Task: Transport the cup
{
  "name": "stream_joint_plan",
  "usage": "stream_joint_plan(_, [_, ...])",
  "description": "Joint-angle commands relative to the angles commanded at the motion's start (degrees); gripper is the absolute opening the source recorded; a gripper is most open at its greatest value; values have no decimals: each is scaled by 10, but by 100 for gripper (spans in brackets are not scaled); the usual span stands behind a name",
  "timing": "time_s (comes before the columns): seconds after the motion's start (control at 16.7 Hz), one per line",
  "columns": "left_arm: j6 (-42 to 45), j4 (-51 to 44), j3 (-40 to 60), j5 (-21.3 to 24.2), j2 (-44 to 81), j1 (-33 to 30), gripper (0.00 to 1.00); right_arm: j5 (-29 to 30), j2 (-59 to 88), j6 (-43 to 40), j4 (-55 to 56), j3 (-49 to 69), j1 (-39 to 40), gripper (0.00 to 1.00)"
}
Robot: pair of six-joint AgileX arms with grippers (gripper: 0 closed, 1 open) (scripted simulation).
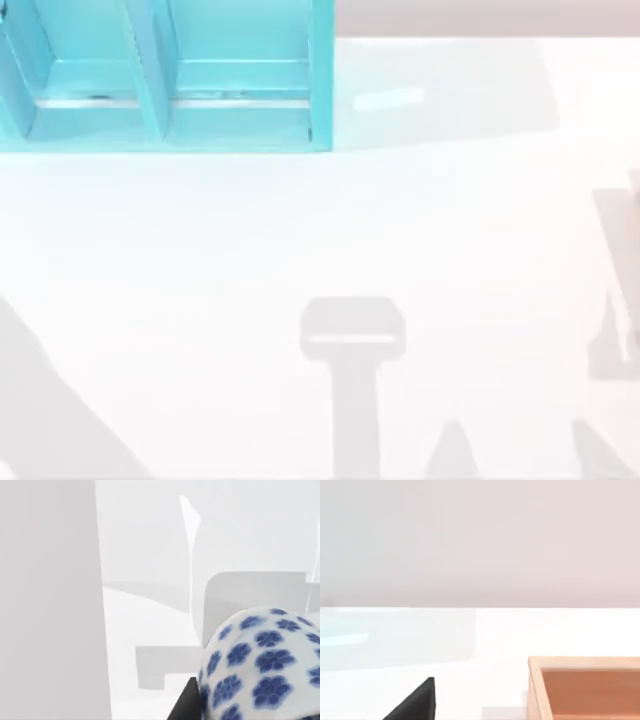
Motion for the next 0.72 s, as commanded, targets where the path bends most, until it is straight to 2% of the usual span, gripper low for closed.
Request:
stream_joint_plan(0.36, [0, 0, 0, 0, 0, 0, 98, 0, 0, 0, 0, 0, 0, 100])
stream_joint_plan(0.72, [0, 0, 0, 0, 0, 0, 100, 0, 0, 0, 0, 0, 0, 100])
